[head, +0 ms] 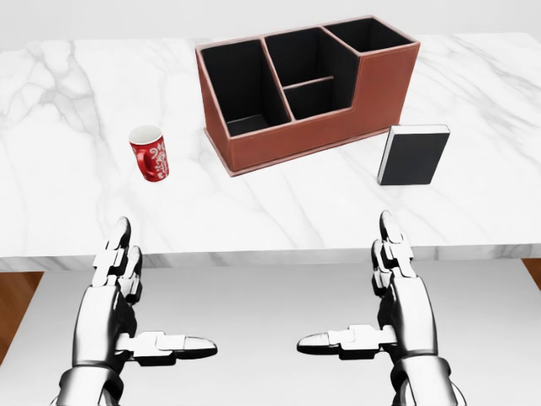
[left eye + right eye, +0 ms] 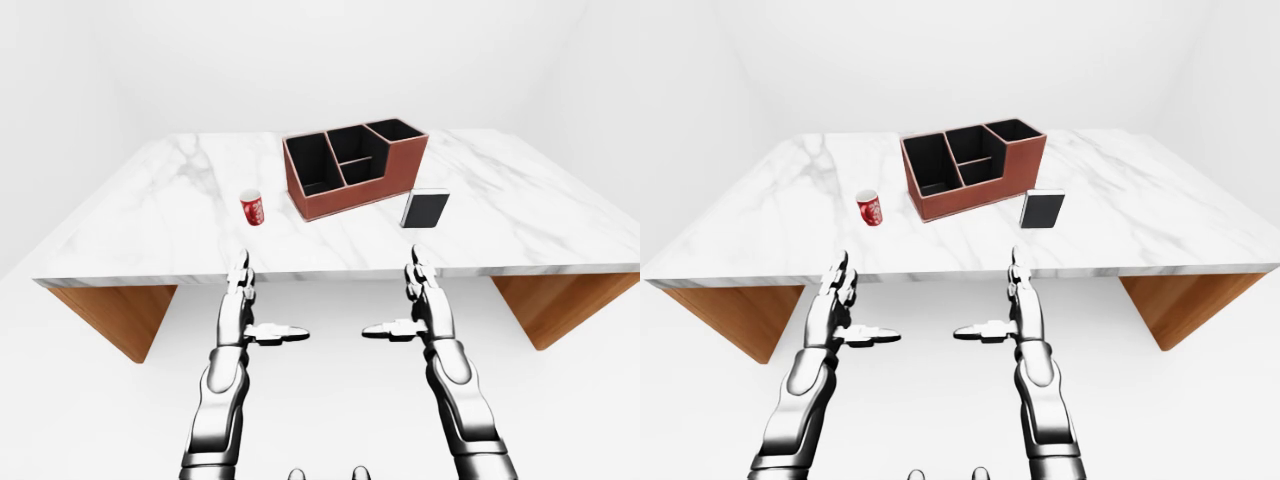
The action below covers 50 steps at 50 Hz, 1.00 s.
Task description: Pick up the book and place it in the left compartment of the caddy.
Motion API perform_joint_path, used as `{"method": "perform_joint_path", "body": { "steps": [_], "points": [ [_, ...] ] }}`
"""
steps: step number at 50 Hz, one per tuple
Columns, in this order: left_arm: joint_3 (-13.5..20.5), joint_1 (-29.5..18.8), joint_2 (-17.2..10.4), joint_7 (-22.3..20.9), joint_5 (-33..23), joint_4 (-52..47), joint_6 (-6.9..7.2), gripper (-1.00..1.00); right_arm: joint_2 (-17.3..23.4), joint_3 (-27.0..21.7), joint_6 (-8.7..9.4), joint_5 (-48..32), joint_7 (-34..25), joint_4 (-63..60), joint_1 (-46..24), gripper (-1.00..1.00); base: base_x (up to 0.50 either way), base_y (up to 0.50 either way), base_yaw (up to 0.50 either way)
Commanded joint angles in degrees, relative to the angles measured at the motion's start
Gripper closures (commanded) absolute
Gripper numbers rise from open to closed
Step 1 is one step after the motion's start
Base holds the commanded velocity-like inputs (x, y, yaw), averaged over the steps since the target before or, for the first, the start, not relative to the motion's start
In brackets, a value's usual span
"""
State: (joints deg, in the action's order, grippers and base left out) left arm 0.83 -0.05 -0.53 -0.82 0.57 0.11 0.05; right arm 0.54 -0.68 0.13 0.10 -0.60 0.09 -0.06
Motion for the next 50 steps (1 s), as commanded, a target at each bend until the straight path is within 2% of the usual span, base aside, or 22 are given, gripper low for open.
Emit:
{"method": "perform_joint_path", "body": {
  "steps": [1, 10, 12, 13, 14, 20, 50],
  "points": [
    [1.67, -0.15, -0.81, -1.39, 0.77, -0.23, 0.74, -1.0, 0.21, -0.77, 0.3, -0.19, -0.94, 2.4, -1.61, -1.0, 0.0, 0.0, 0.0],
    [1.32, -0.29, -0.51, -1.16, 0.44, -0.72, 1.16, -1.0, 0.54, -0.78, -0.34, -0.19, -1.66, 2.36, -0.99, -1.0, 0.0, 0.0, 0.0],
    [1.28, -0.32, -0.49, -1.17, 0.47, -0.59, 1.13, -1.0, 0.65, -0.82, -1.09, 0.28, -2.7, 1.62, -0.51, -1.0, 0.15, 0.0, 0.0],
    [1.29, -0.37, -0.5, -1.11, 0.44, -0.5, 1.11, -1.0, 0.65, -0.99, 0.1, 0.24, -2.45, 1.07, -0.5, -1.0, 0.5, 0.0, 0.0],
    [1.3, -0.37, -0.5, -1.1, 0.46, -0.5, 1.1, -1.0, 0.66, -0.99, 0.21, 0.32, -2.62, 0.96, -0.51, -1.0, 0.5, 0.0, 0.0],
    [1.49, -0.07, -0.61, -1.19, 0.71, -1.92, 2.05, -1.0, 0.55, -0.89, 0.0, 0.04, -2.62, 0.63, -0.41, -1.0, 0.5, 0.0, 0.0],
    [1.33, 0.32, -0.51, -1.39, 0.73, -2.42, 2.08, -1.0, 1.0, -1.94, 0.71, 0.85, -3.73, -0.99, 0.24, -1.0, 0.5, 0.0, 0.0]
  ]
}}
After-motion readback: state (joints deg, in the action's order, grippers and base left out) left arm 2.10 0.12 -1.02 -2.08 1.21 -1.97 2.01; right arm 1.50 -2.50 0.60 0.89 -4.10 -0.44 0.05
